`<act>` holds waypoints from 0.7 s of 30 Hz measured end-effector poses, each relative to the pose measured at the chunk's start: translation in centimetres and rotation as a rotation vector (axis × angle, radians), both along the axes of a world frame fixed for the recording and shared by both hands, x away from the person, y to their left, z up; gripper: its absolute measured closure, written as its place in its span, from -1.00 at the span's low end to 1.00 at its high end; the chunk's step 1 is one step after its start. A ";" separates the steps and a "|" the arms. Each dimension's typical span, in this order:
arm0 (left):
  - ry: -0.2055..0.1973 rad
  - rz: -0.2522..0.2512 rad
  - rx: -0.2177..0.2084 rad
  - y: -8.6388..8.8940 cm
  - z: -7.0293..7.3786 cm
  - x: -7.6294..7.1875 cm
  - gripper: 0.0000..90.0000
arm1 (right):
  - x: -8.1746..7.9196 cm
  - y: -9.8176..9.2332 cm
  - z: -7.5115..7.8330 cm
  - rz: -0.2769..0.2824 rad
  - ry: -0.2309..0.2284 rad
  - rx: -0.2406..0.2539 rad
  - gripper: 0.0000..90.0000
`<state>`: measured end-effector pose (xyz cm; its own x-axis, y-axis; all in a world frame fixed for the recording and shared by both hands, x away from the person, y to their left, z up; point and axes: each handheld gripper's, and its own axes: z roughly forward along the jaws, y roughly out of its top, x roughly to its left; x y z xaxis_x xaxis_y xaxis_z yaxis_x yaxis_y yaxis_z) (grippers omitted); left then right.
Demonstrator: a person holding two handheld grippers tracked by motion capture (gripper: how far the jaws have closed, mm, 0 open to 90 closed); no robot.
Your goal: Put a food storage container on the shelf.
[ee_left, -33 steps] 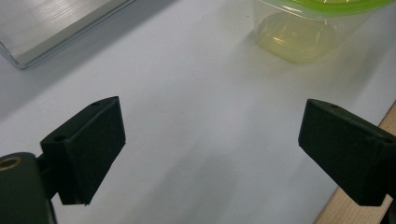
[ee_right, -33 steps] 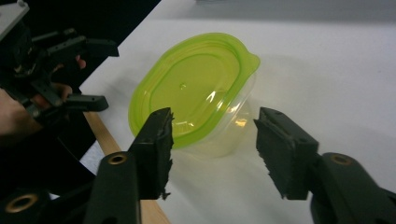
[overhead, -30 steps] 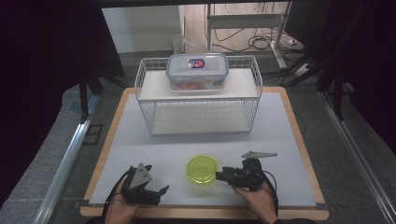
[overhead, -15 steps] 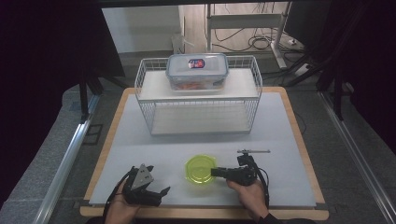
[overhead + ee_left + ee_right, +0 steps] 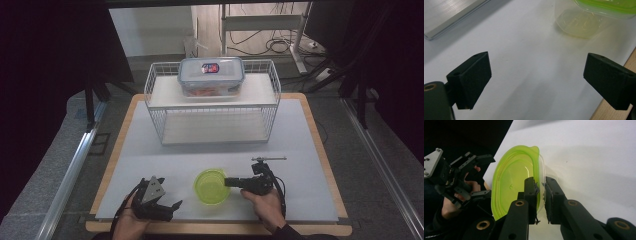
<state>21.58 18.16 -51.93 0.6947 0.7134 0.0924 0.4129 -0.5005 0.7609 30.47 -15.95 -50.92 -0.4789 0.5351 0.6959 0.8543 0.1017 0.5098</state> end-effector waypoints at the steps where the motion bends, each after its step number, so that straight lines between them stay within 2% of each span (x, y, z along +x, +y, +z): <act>1: -0.001 0.001 0.000 0.0 0.0 0.0 -0.83 | 0.0 0.0 0.0 0.004 -0.002 0.003 0.81; 6: -0.006 0.007 -0.007 0.1 0.1 0.0 -0.83 | 0.2 0.0 0.6 0.015 -0.008 0.038 0.81; 7: -0.006 0.003 0.003 0.2 0.1 0.0 -0.83 | 0.2 0.0 0.9 0.018 -0.014 0.045 0.82; 10: -0.005 0.004 0.001 0.2 0.2 0.0 -0.83 | 0.3 0.0 1.3 0.021 -0.029 0.050 0.82; 13: -0.004 0.005 0.001 0.2 0.2 0.0 -0.83 | 0.8 -0.3 2.5 0.024 -0.041 0.062 0.82; 21: 0.001 0.019 -0.018 0.4 0.2 0.1 -0.84 | 1.7 -1.0 4.3 -0.001 -0.067 0.082 0.82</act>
